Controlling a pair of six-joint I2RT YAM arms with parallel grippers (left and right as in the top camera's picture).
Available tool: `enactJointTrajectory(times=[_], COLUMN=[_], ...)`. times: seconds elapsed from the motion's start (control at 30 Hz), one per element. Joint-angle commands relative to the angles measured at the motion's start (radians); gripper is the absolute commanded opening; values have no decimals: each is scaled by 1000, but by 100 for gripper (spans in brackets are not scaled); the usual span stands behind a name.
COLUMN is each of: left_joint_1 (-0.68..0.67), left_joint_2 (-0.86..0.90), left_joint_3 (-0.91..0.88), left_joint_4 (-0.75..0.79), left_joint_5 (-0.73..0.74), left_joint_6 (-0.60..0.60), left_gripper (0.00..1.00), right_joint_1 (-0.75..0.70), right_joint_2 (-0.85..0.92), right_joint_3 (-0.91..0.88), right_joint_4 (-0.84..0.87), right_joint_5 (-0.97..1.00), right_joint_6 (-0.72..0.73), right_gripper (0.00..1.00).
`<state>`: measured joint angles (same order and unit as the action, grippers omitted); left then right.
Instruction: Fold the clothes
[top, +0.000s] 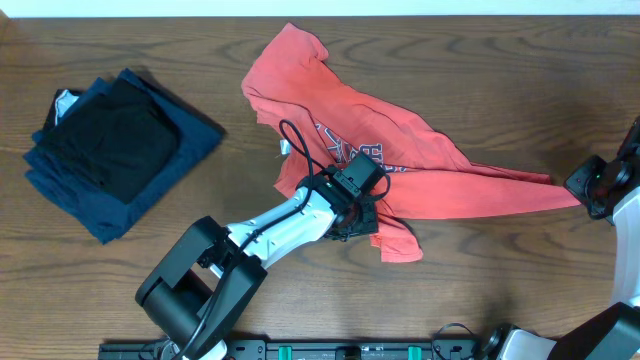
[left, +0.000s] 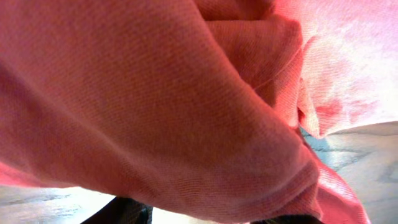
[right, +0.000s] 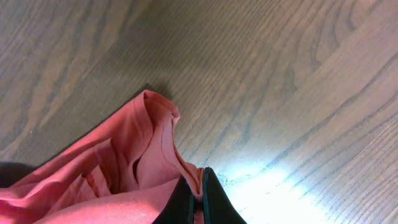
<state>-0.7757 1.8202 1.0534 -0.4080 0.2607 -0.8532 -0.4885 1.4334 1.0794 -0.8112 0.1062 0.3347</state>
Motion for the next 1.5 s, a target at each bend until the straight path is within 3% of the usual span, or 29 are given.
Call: enactJointTrajectory(times=[0.0, 0.13, 0.17, 0.27, 0.47, 0.63, 0.83, 1.0, 1.17, 1.47], left_joint_1=[-6, -14, -14, -14, 22, 118, 304, 479, 635, 758], left_joint_2=[18, 58, 69, 88, 16, -199, -502, -700, -819, -861], left_joint_3=[-10, -10, -10, -10, -8, 20, 90, 201, 438, 734], left_joint_4=[13, 41, 42, 34, -123, -457, -672, -744, -776, -682], left_joint_5=[7, -2, -6, -11, -10, -10, -10, 7, 11, -39], left_joint_6=[-63, -72, -76, -67, -10, 202, 406, 476, 565, 606], left_gripper=[49, 49, 45, 6, 6, 6, 6, 6, 6, 6], right_joint_1=[-8, -8, -8, -8, -8, -9, -19, -23, -35, -83], right_joint_2=[0, 0, 0, 0, 0, 0, -12, -59, -127, -205], right_joint_3=[20, 20, 20, 20, 20, 20, 43, 148, 355, 722], right_joint_4=[-2, -6, -6, -7, -16, -45, -81, -179, -322, -512], right_joint_5=[17, 17, 17, 17, 17, 14, -66, -89, -153, -219], right_joint_6=[-11, -11, -11, -11, -11, -19, -23, -37, -82, -124], right_gripper=[1, 1, 1, 1, 1, 1, 1, 1, 1, 1])
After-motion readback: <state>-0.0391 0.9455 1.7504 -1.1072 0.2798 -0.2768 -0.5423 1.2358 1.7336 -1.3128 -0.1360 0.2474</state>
